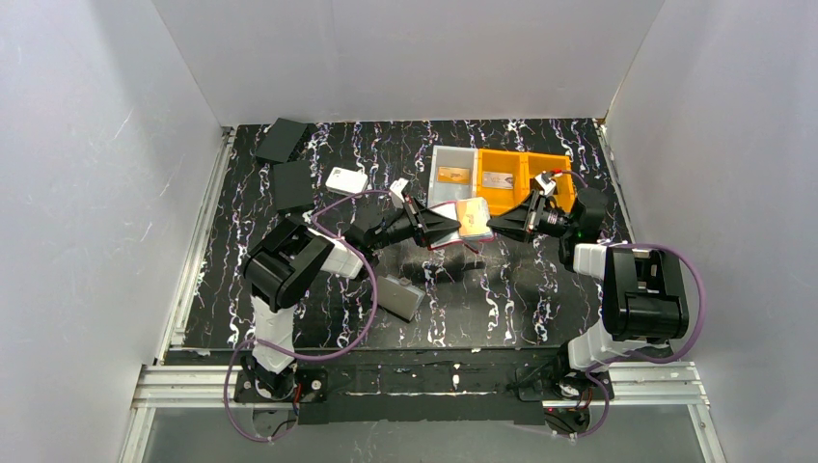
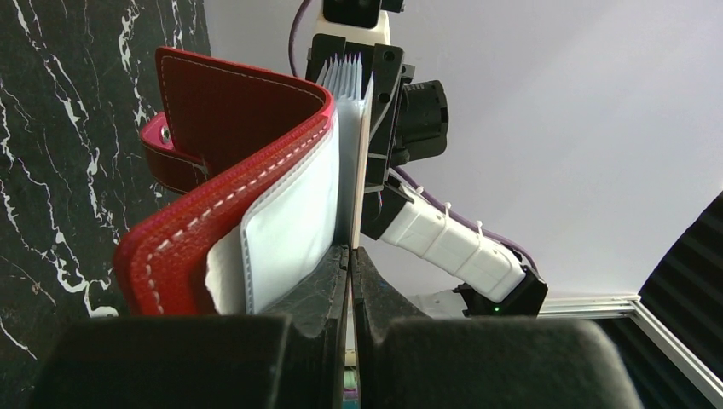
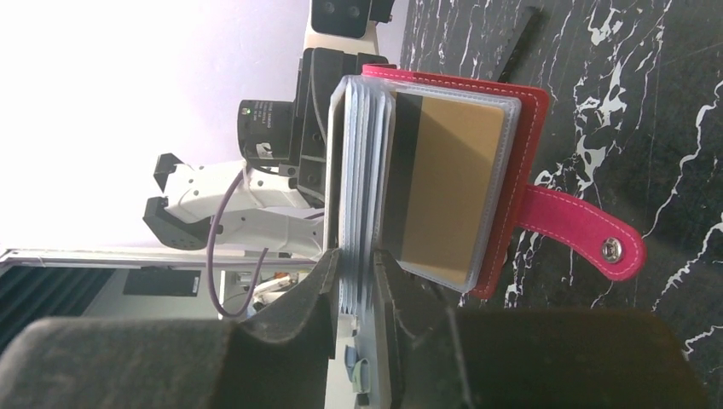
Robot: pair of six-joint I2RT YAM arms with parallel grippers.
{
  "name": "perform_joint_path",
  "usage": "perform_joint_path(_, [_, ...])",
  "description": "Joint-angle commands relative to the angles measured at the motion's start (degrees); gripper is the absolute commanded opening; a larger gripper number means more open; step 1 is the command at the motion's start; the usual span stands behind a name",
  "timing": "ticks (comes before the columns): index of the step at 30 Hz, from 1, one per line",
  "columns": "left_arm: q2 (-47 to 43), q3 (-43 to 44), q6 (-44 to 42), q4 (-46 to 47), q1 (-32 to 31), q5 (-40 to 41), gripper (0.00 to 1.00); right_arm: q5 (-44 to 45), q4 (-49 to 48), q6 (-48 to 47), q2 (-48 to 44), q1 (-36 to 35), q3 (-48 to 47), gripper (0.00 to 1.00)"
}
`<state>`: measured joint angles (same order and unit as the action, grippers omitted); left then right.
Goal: Take the credit cards out of the card holder
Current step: Remove the credit card from the card holder.
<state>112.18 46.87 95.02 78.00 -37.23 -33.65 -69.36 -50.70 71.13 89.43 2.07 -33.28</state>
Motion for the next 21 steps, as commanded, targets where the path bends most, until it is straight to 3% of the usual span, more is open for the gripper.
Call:
perform_joint_path(1, [-0.30, 1.74, -0.37, 2.89, -0.69, -1.87, 0.00, -1.72, -1.98, -1.61, 0.44, -1.02, -2.35, 0.30])
perform_joint_path(4, [-0.10, 2.12, -0.19, 2.89, -0.69, -2.18, 0.00, -1.66, -1.43, -2.33, 0.40, -1.67, -2.38, 0.35])
perform_joint_path(10, [-0.12, 2.17, -0.01, 3.04, -0.73, -2.29, 0.00, -1.83, 0.12, -3.55, 0.80, -2.03, -2.79, 0.33])
perform_joint_path(13, [-0.17, 2.17, 0.14, 3.08, -0.73, -2.28, 0.00, -1.99, 0.16, -3.62, 1.05, -2.07, -2.91, 0.24])
perform_joint_path(17, [-0.20, 1.88, 0.20, 3.36, -0.74, -2.22, 0.00, -2.56, 0.23, -4.19, 0.99, -1.98, -3.11, 0.01])
perform_joint_path(21, [-0.20, 1.11, 0.34, 3.95, -0.36, -2.03, 0.00, -2.47, 6.57, -8.90, 0.26, -1.08, -3.81, 0.01])
